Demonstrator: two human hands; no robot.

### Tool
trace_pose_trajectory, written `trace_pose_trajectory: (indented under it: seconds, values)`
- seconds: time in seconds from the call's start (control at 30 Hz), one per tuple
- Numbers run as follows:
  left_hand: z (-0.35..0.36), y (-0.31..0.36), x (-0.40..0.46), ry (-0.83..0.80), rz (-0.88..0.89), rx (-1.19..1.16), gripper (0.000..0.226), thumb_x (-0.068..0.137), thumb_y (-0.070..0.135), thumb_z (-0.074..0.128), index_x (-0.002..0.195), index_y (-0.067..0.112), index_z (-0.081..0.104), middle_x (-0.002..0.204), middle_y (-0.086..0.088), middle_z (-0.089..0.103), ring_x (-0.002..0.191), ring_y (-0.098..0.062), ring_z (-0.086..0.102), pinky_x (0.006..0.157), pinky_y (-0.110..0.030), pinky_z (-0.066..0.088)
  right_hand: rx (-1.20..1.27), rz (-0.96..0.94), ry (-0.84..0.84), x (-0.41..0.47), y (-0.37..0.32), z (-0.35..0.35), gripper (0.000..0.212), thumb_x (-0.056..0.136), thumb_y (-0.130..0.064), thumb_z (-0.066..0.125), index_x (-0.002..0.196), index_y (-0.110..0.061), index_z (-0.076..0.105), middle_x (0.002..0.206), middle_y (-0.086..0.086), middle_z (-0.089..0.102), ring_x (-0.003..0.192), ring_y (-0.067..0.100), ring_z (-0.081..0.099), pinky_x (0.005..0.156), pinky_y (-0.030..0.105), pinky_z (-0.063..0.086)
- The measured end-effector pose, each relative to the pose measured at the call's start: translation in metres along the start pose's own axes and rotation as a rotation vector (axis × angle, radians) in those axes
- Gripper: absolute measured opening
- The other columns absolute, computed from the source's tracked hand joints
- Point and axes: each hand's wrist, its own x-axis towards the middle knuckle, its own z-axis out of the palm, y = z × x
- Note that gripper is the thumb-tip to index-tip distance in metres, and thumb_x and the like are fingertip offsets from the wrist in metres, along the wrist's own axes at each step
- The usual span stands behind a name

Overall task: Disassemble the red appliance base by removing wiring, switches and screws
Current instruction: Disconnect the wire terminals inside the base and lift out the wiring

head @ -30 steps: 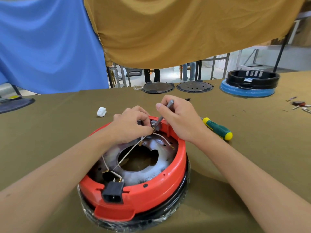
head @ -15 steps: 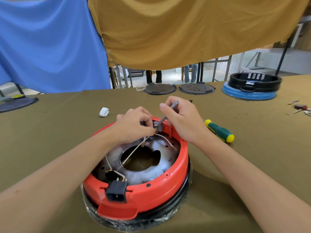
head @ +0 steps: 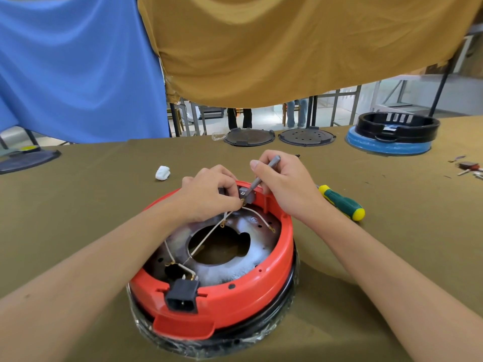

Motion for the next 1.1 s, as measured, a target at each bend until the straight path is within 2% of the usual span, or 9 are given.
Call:
trace_pose_trajectory:
  seconds: [0.17,0.27,0.3,0.4,0.47,0.67,0.77,0.93,1.1]
  values:
    - [-0.0002,0.0000,-0.0007,-0.010,-0.003,-0.015,0.022,0.081,0.027,0.070,0.061,0.028,0.062,0.114,0.018,0.052,0.111,-0.009,0.047,0.106,-0.045,0.026,0.028,0.030,-0.006,0.0010,0.0021,-0.0001,0.029,0.098,-0.021,0.058,0.074,-0.005,0.053,0.053,0.001,0.051,0.052,0.014,0.046,0.056,0.033,0.040]
    - [-0.0003,0.0006,-0.0010,-0.014,-0.006,-0.016,0.022,0.082,0.027,0.070,0.061,0.028,0.061,0.113,0.018,0.052,0.112,-0.010,0.047,0.107,-0.045,0.026,0.015,0.019,-0.006,0.0007,0.0023,-0.0001,0.029,0.098,-0.021,0.057,0.072,-0.009,0.053,0.052,-0.002,0.051,0.053,0.014,0.049,0.058,0.039,0.044]
    - [-0.0005,0.0007,-0.0012,-0.015,-0.006,-0.019,0.022,0.082,0.027,0.070,0.061,0.028,0.061,0.113,0.018,0.052,0.111,-0.010,0.047,0.107,-0.046,0.026,0.014,0.006,-0.011,0.0001,0.0022,0.0001,0.029,0.099,-0.020,0.057,0.071,-0.012,0.052,0.049,-0.006,0.052,0.050,0.010,0.051,0.057,0.036,0.043]
    - [-0.0010,0.0011,-0.0015,-0.016,-0.007,-0.019,0.023,0.082,0.028,0.070,0.061,0.028,0.061,0.112,0.019,0.052,0.109,-0.010,0.048,0.108,-0.046,0.027,0.014,-0.030,-0.016,-0.0026,0.0022,0.0006,0.031,0.099,-0.018,0.055,0.069,-0.018,0.049,0.043,-0.011,0.055,0.043,0.000,0.052,0.050,0.015,0.038]
    - [-0.0013,0.0012,-0.0018,-0.017,-0.007,-0.016,0.023,0.082,0.028,0.070,0.061,0.028,0.061,0.112,0.019,0.052,0.108,-0.009,0.048,0.108,-0.046,0.027,0.014,-0.041,-0.002,-0.0036,0.0015,0.0006,0.031,0.099,-0.018,0.056,0.069,-0.018,0.050,0.043,-0.012,0.056,0.042,-0.001,0.050,0.048,0.012,0.036]
    - [-0.0020,0.0013,-0.0018,-0.025,-0.010,-0.023,0.022,0.082,0.027,0.070,0.062,0.027,0.061,0.112,0.019,0.051,0.109,-0.009,0.047,0.107,-0.045,0.027,0.016,-0.032,-0.007,-0.0028,0.0019,-0.0015,0.028,0.096,-0.022,0.061,0.073,-0.006,0.060,0.047,-0.006,0.058,0.044,0.001,0.048,0.050,0.014,0.036]
    - [-0.0020,0.0013,-0.0015,-0.028,-0.008,-0.014,0.023,0.082,0.028,0.070,0.061,0.028,0.061,0.113,0.019,0.051,0.110,-0.009,0.047,0.107,-0.045,0.027,0.037,0.008,-0.005,-0.0006,0.0042,-0.0021,0.027,0.095,-0.024,0.062,0.075,-0.006,0.061,0.051,-0.002,0.057,0.050,0.009,0.049,0.053,0.025,0.039]
    - [-0.0008,0.0011,-0.0016,-0.019,-0.009,-0.021,0.022,0.081,0.026,0.070,0.061,0.028,0.061,0.113,0.018,0.052,0.111,-0.008,0.047,0.107,-0.045,0.026,0.072,0.050,-0.014,0.0012,0.0062,-0.0026,0.029,0.096,-0.023,0.062,0.076,-0.002,0.060,0.052,0.000,0.056,0.055,0.017,0.051,0.059,0.033,0.042]
    - [-0.0011,0.0013,-0.0017,-0.027,-0.008,-0.039,0.023,0.081,0.026,0.071,0.061,0.028,0.061,0.111,0.019,0.051,0.110,-0.008,0.047,0.108,-0.046,0.028,0.007,-0.003,0.002,-0.0005,0.0060,-0.0015,0.029,0.096,-0.025,0.061,0.074,-0.005,0.059,0.049,-0.004,0.055,0.054,0.015,0.050,0.057,0.033,0.042]
